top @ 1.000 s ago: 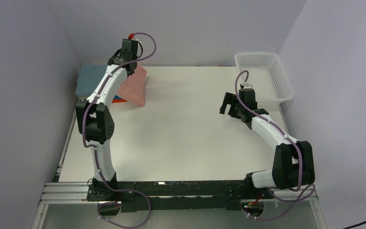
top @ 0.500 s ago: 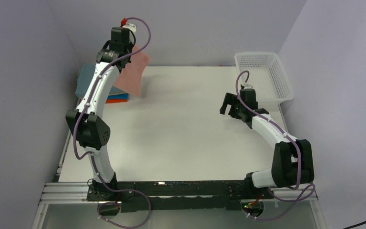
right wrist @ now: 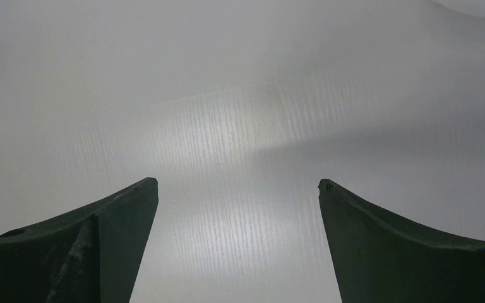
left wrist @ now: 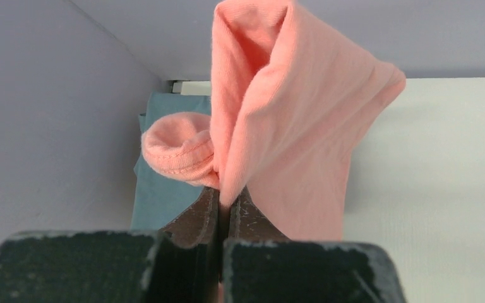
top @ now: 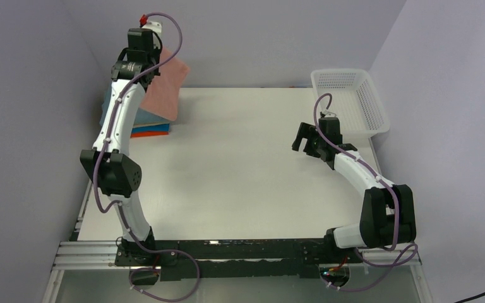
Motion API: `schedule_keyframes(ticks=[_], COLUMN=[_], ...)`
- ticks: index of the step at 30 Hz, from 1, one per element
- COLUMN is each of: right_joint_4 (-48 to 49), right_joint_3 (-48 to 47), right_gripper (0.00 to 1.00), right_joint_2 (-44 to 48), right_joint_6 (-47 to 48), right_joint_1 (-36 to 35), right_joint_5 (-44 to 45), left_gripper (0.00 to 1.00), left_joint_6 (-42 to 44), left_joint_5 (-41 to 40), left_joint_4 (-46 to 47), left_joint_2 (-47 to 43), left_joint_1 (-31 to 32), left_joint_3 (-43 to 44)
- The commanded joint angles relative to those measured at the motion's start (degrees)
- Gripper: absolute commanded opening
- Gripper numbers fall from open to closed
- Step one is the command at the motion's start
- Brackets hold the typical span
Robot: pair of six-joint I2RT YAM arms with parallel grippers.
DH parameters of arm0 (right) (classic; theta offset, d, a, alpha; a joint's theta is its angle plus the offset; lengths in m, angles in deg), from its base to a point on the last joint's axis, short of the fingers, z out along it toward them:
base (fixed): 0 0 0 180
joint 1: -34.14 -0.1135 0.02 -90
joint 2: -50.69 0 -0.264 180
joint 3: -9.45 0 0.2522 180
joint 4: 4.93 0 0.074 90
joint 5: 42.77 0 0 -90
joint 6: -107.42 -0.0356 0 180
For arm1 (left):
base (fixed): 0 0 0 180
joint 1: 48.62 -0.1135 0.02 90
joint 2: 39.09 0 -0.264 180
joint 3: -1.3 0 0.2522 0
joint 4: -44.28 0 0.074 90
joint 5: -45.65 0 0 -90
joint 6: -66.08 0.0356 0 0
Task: Fold and stack the t-shirts
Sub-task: Put the neatly folded tshirt into the corner of the board with the left arm
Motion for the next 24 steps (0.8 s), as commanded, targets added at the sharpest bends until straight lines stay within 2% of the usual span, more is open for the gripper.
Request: schedule_keyframes(ticks=[1, 5, 8, 10, 12, 15, 16, 17, 18, 20, 21, 24], right_joint_4=[-0.2, -1.0, -1.4, -1.2, -1.9, -2.9, -3.1, -3.0, -2.9, -3.0, -3.2, -3.6], right_joint_3=[-1.4, -1.9, -1.9, -1.8, -2.0, -2.4, -2.5, -2.4, -2.4, -2.4, -2.5, -2.5], right_gripper=[1.0, 1.0, 1.0, 1.0, 1.0, 1.0, 1.0, 1.0, 1.0, 1.0, 1.0, 1.0], right_joint_2=[-0.4, -0.7, -0.7, -0.8, -1.3, -1.6, -1.6, -1.3, -1.1, -0.8, -0.7, 0.1], right_joint_6=[-0.5, -0.3, -0.3, -0.2, -0.1, 0.0, 0.0, 0.0, 0.1, 0.4, 0.4, -0.3], right_joint_1=[0.4, 0.4, 0.4, 0.4, 0.4, 0.4, 0.4, 0.4, 0.4, 0.4, 0.4, 0.5], right_joint_5=[1.8, 3.0, 3.9, 4.3, 5.4, 6.6, 6.6, 6.4, 6.1, 6.2, 6.6, 8.2], left_gripper=[0.0, 0.0, 0.0, 0.0, 0.04, 0.11, 0.16, 0.26, 0.43, 0.94, 0.99, 0.99], left_joint_6=[-2.3, -2.1, -1.0, 0.7, 0.8, -0.2, -0.5, -0.7, -0.2, 0.5, 0.6, -2.2], left_joint_5=[3.8, 7.7, 5.7, 6.4, 6.0, 7.4, 8.1, 9.6, 11.3, 12.1, 11.9, 10.3], left_joint_4=[1.8, 4.7, 3.8, 6.6, 9.5, 7.7, 8.4, 9.3, 10.0, 10.4, 10.1, 8.4], left_joint_2=[5.3, 9.9, 14.6, 15.6, 16.1, 18.7, 18.7, 18.4, 18.1, 17.8, 17.8, 16.3], left_joint_1=[-4.6, -9.1, -11.1, -12.6, -14.3, -16.7, -17.3, -17.9, -18.3, -18.6, -18.6, -18.6], left_joint_3=[4.8, 5.4, 10.2, 9.6, 7.5, 11.0, 10.3, 8.6, 7.4, 6.5, 6.9, 8.3])
